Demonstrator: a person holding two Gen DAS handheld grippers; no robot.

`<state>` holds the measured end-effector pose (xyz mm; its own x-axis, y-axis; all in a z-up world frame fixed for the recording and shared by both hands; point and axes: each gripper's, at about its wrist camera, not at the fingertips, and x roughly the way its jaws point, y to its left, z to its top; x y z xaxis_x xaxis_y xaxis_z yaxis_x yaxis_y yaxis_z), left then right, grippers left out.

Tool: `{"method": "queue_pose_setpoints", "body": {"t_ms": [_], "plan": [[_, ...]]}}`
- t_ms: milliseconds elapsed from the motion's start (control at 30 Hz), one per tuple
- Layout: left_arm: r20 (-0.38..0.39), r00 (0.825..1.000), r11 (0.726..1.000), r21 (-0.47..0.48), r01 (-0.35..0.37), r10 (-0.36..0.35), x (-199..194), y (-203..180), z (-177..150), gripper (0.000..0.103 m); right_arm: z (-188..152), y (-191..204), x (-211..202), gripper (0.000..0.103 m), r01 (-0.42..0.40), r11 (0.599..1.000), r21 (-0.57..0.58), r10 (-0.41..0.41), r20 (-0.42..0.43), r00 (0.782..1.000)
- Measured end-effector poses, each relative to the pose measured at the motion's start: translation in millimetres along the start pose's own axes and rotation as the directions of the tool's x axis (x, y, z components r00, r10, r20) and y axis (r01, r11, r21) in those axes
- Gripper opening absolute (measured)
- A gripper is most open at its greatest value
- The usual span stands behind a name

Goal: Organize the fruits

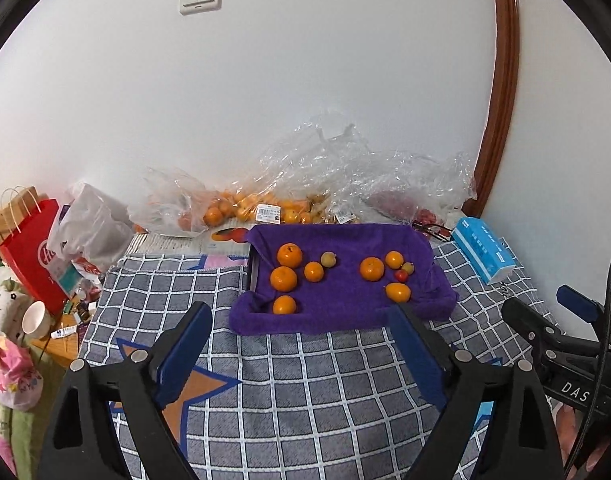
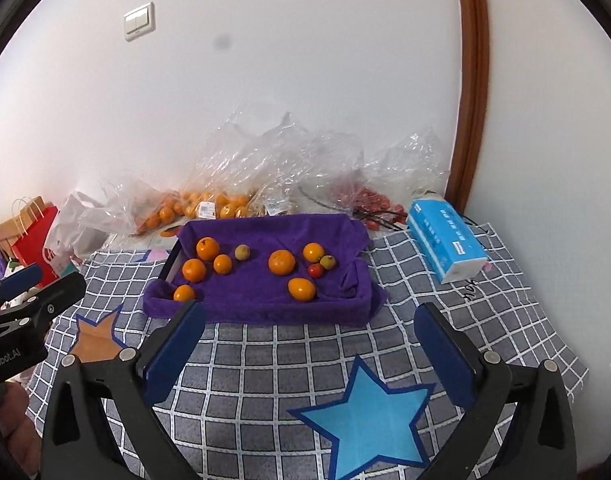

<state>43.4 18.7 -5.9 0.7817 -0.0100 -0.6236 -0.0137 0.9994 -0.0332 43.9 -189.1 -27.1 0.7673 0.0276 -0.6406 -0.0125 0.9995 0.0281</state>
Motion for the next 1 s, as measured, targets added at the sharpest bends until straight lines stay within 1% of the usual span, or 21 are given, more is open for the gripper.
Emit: {"method": "queue_pose_setpoints", "body": {"t_ms": [333, 1000], "plan": [[0.006, 1.000, 1.000, -0.006, -0.005, 0.005, -9, 0, -6, 0.090, -2, 0, -19, 0.102, 0.012, 1.000, -0.011, -0.012, 0.022, 1.000], [0.005, 1.000, 1.000, -0.007, -0.010, 0.010, -12, 1, -7, 0.090, -3, -1, -26, 0.102, 0.009, 1.000, -0.013, -0.009, 0.037, 0.999]]}}
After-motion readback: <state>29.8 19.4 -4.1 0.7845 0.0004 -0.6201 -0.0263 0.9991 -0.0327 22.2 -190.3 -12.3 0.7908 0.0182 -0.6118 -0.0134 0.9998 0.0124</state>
